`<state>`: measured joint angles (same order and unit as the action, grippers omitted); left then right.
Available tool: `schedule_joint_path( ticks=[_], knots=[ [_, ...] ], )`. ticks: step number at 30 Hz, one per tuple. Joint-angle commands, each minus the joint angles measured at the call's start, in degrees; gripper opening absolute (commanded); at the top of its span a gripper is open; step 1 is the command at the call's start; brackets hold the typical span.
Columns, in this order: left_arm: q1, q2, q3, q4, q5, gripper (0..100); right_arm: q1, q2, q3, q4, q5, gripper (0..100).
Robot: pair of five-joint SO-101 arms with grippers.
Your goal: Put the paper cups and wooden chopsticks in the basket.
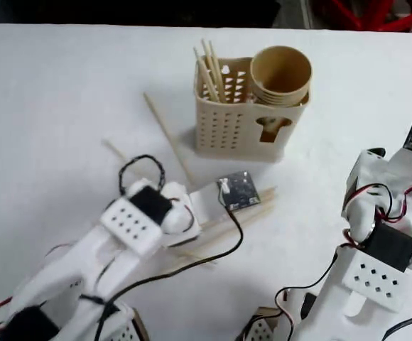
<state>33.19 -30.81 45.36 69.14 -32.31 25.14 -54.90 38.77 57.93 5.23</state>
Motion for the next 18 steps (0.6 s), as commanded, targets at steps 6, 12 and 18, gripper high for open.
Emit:
schedule_joint_path(
  ticks=[6,12,18],
  knots=[
    [-6.6,-10.6,-15.1,7.6,0.4,2,0.8,-0.7,-0.2,-1.4,-0.4,20.1],
    [-9.5,-10.9,-26.9,8.4,0.7,2,0.7,-1.1,2.3,-4.0,-0.4,20.1],
    [-9.2,-10.5,-37.7,-1.1,6.5,2,0.6,-1.1,4.4,-7.0,-0.4,20.1]
  ],
)
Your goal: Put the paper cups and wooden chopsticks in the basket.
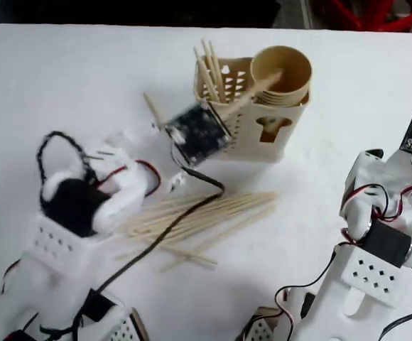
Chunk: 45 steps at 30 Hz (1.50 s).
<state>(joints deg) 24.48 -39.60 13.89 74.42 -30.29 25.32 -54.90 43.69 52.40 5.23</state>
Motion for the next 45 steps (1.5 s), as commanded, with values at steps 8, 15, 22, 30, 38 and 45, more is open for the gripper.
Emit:
schedule_joint_path(
  ticks=[8,15,22,30,38,45],
  knots=[
    [-0.4,-1.6,-1.2,-39.6,14.1,2,0.4,-1.1,-0.4,-1.3,-0.4,20.1],
    [2.3,-1.5,7.9,-58.7,14.1,2,-0.3,-0.7,-0.4,-1.3,-0.4,20.1],
    [5.8,5.2,7.6,-64.2,16.2,2,-2.1,-1.1,0.9,-1.6,-0.4,20.1],
    [3.7,21.6,-1.7,-64.2,23.3,2,-2.1,-1.1,1.0,-1.6,-0.4,20.1],
    [-0.3,29.9,-2.5,-64.0,28.7,2,-2.2,-1.1,1.1,-1.6,-0.4,20.1],
    [-1.3,30.4,-2.6,-57.8,28.9,10,-2.2,-1.1,1.1,-1.6,-0.4,20.1]
  ],
)
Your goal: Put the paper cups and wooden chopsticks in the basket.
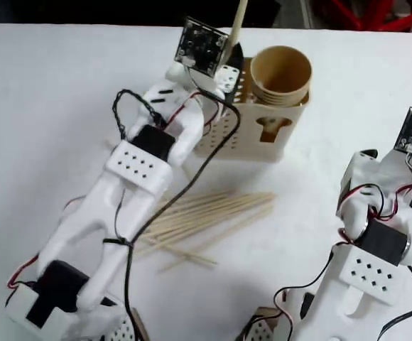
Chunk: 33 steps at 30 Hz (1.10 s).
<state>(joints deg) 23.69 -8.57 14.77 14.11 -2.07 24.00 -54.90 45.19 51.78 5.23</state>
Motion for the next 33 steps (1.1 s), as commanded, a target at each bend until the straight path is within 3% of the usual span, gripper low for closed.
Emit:
schedule_joint_path(
  ticks=[1,11,21,33],
  knots=[
    [-0.4,-0.7,-3.8,3.9,0.7,11,-0.8,-1.1,-0.4,-1.0,-0.4,20.1],
    [-0.7,-3.9,-3.3,11.5,0.5,14,-0.8,-0.9,-0.4,-1.0,-0.4,20.1],
    [-0.7,-18.0,-3.3,30.1,0.2,14,-0.8,-0.9,-0.4,-1.0,-0.4,20.1],
    [-0.7,-21.1,-2.5,54.3,-19.2,14,-0.8,-0.8,-0.4,-1.0,-0.4,20.1]
  ],
)
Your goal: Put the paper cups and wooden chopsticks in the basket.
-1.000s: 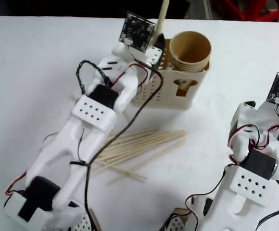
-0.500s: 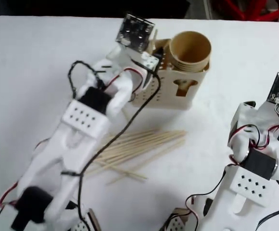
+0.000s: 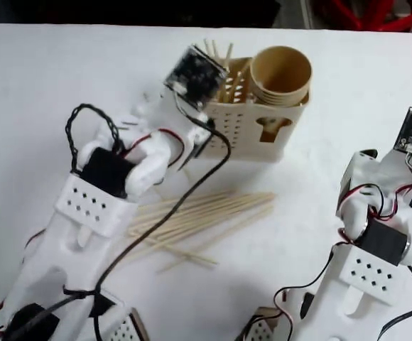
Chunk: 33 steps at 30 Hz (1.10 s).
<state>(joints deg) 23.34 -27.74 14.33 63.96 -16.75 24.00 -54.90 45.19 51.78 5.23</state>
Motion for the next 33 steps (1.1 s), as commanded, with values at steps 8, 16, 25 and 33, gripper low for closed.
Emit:
schedule_joint_path(
  ticks=[8,16,25,33],
  knots=[
    [0.0,-1.9,15.6,3.0,-16.9,14,-0.8,-0.7,-0.4,-1.9,-0.4,20.1],
    [0.6,-0.5,31.6,-10.9,-17.3,14,-0.8,-0.7,-0.4,-1.9,-0.4,20.1],
    [4.3,22.7,22.6,-10.8,-17.3,14,-0.8,-0.7,-0.4,-1.9,-0.4,20.1],
    [5.5,33.5,12.9,-5.7,-17.3,14,-0.8,-0.7,-0.4,-1.9,-0.4,20.1]
  ],
)
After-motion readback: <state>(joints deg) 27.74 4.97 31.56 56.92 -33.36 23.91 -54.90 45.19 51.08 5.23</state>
